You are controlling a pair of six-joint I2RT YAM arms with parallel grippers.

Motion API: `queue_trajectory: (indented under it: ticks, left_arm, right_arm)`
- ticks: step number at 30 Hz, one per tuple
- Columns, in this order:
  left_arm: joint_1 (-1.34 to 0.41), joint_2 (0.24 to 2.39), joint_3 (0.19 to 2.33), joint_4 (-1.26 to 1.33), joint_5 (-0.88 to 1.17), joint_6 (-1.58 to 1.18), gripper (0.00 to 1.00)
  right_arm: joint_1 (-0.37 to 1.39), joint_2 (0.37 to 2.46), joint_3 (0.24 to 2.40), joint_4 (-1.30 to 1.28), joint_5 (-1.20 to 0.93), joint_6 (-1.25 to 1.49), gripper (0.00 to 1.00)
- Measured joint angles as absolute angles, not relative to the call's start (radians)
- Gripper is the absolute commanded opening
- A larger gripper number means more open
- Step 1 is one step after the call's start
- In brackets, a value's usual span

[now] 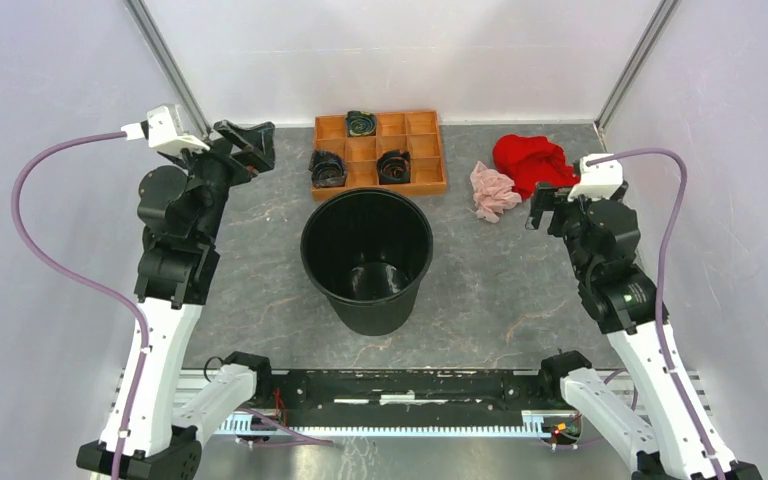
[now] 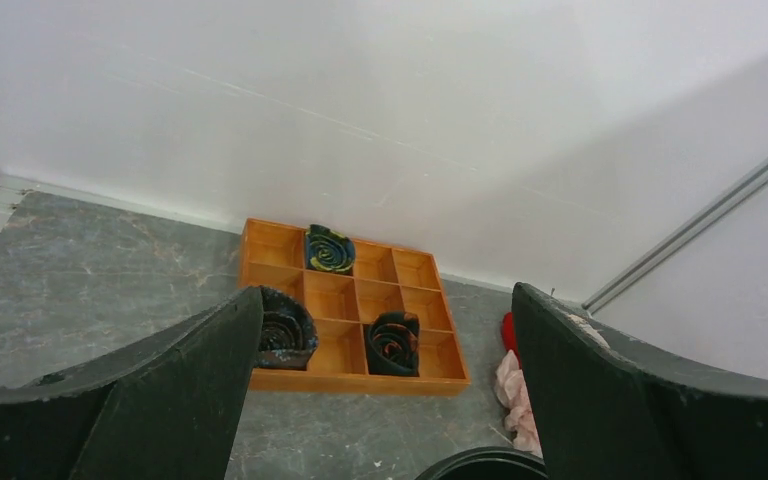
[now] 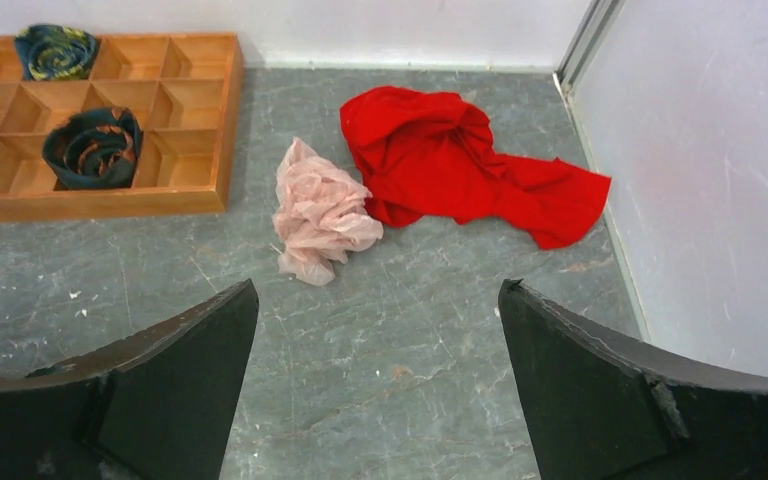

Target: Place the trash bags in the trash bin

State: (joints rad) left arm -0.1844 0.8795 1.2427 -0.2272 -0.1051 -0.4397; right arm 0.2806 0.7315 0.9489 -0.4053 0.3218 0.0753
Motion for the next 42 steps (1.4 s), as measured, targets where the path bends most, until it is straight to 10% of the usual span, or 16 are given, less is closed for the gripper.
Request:
queue_trajectory:
  ticks: [35, 42]
  left_arm:
    - [-0.210, 0.892, 1.154, -0.105, -0.149, -0.343, 1.00]
    - [-0.216, 0.891, 1.150, -0.098, -0.147, -0.342, 1.00]
  right_arm:
    - [0.133, 1.666, 0.992, 0.065, 0.103, 0.210, 0.97]
    - [0.104, 1.752, 0.996, 0.095, 0.015, 0.213, 0.68]
